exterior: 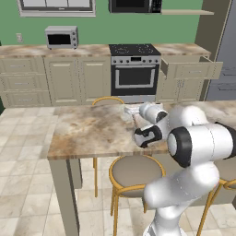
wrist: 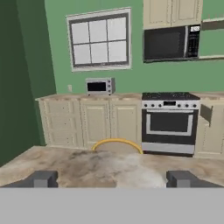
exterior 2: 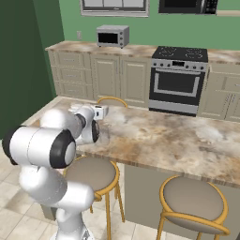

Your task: Take a straw from the drawer in front and place it inside the glass cup on the dining counter.

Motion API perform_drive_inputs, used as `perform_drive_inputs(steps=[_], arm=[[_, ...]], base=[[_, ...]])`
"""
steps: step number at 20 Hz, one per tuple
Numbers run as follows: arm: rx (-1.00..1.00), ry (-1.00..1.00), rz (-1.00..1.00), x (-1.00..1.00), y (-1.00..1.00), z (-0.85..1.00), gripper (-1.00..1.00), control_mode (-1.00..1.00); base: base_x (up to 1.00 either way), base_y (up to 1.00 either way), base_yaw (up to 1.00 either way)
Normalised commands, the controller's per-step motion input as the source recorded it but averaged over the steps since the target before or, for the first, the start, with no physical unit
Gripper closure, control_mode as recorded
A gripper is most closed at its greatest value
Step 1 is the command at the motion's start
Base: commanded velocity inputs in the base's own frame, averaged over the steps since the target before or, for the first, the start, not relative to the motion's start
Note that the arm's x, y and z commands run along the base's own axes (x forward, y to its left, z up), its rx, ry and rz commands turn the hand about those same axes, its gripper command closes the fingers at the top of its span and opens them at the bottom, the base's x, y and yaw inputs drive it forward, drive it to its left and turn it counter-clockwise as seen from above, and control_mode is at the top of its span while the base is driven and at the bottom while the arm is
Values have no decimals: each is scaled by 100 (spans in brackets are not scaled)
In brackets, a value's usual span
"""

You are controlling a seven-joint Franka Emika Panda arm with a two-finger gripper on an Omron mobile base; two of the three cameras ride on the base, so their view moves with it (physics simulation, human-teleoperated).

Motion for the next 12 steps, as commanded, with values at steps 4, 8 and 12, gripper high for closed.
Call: perform_drive_inputs(steps=[4, 8, 12], arm=[[-8, -6, 0, -29, 0, 99, -100, -100], [-10, -3, -1, -48, -4, 100, -100, -100], [-13, 10, -6, -64, -11, 94, -100, -100]], base=[[0, 0, 0], [0, 0, 0], [0, 0, 0]])
